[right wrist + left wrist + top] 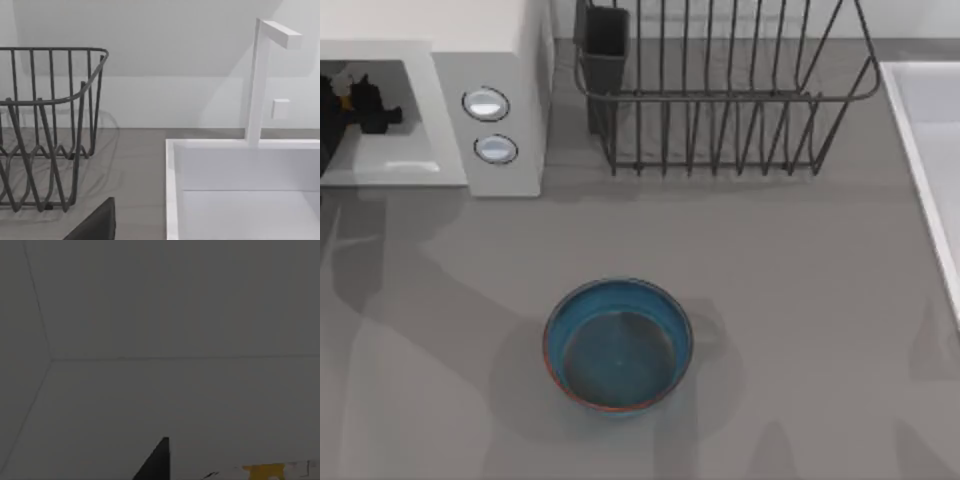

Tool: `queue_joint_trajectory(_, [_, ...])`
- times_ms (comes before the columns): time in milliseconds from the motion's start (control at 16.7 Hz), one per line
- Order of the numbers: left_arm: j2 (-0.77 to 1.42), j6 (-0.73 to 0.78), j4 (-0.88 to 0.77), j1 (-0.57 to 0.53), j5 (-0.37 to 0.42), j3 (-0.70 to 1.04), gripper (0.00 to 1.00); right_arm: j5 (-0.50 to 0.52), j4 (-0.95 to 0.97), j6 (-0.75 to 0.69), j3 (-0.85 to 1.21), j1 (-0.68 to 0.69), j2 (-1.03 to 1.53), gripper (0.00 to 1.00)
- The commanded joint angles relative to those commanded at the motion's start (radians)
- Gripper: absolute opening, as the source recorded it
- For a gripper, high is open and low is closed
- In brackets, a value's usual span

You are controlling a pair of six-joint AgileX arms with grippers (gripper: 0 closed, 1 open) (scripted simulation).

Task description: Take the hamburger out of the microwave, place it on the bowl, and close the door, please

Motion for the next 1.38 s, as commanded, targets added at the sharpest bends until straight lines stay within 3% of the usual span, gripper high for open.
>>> queue_joint_trajectory(300, [-0.151,0.009,0.219,0.033,0.031,-0.398,0.0,0.0,0.0,0.0,0.0,0.0,0.0,1.0])
queue_joint_trajectory(540, [-0.232,0.014,0.335,0.051,0.047,-0.569,0.0,0.0,0.0,0.0,0.0,0.0,0.0,1.0])
queue_joint_trajectory(1020, [-0.26,0.017,0.334,0.048,0.046,-0.584,0.0,0.0,0.0,0.0,0.0,0.0,0.0,1.0])
queue_joint_trajectory(1380, [-0.507,0.018,0.073,0.048,0.043,-0.577,0.0,0.0,0.0,0.0,0.0,0.0,0.0,1.0])
